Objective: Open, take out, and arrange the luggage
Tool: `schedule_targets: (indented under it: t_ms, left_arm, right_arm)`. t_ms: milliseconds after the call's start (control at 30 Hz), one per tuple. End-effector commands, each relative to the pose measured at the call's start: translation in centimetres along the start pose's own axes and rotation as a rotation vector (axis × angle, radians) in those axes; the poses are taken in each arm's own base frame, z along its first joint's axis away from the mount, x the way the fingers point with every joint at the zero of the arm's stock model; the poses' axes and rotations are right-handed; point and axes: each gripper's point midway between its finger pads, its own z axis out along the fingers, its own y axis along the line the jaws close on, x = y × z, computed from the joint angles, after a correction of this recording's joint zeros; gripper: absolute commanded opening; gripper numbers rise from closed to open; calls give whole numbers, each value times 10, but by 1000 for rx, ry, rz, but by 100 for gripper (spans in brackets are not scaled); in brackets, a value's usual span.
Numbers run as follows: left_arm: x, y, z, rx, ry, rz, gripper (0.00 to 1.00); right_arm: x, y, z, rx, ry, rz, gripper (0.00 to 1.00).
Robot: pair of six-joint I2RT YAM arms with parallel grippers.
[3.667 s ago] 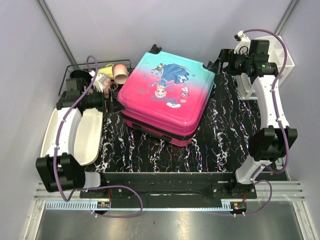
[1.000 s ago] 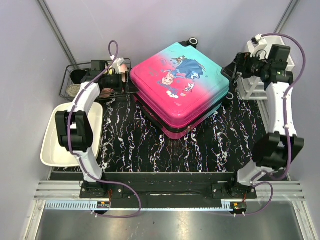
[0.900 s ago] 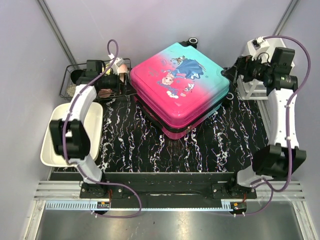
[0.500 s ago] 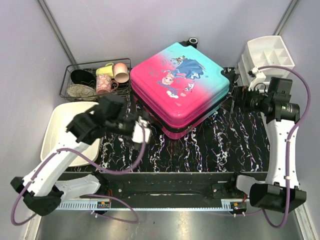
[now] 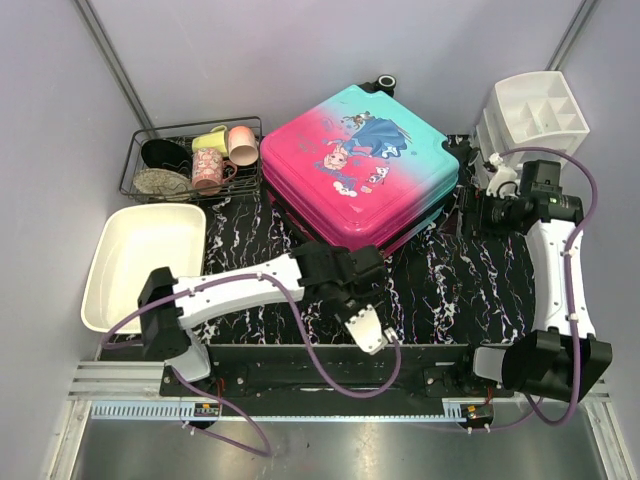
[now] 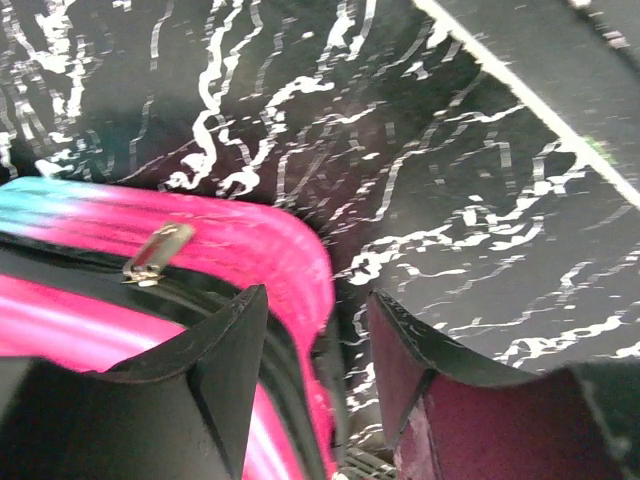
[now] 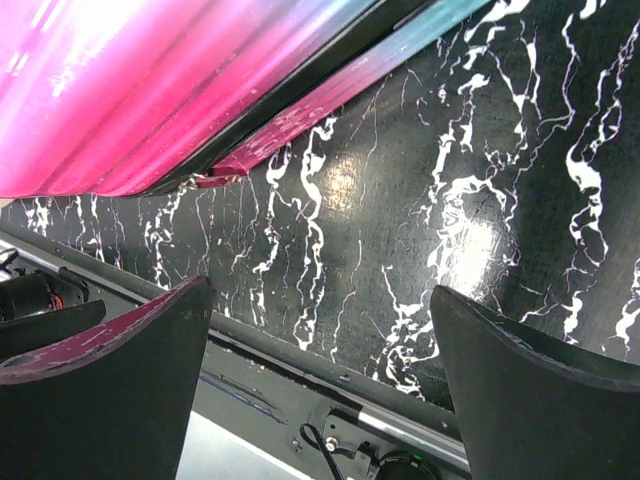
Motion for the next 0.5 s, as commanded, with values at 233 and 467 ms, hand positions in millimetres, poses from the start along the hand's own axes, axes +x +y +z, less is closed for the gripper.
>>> schedule_targets:
  t_ms: [233,467]
  left_arm:
    - [1,77,1,-146,148,160,40]
    - [-16,86,11,-23,13,124,38]
  right_arm:
    - [13,-11,22,-4,19,38,100]
    - [15,-18,30,-22,33,81,100]
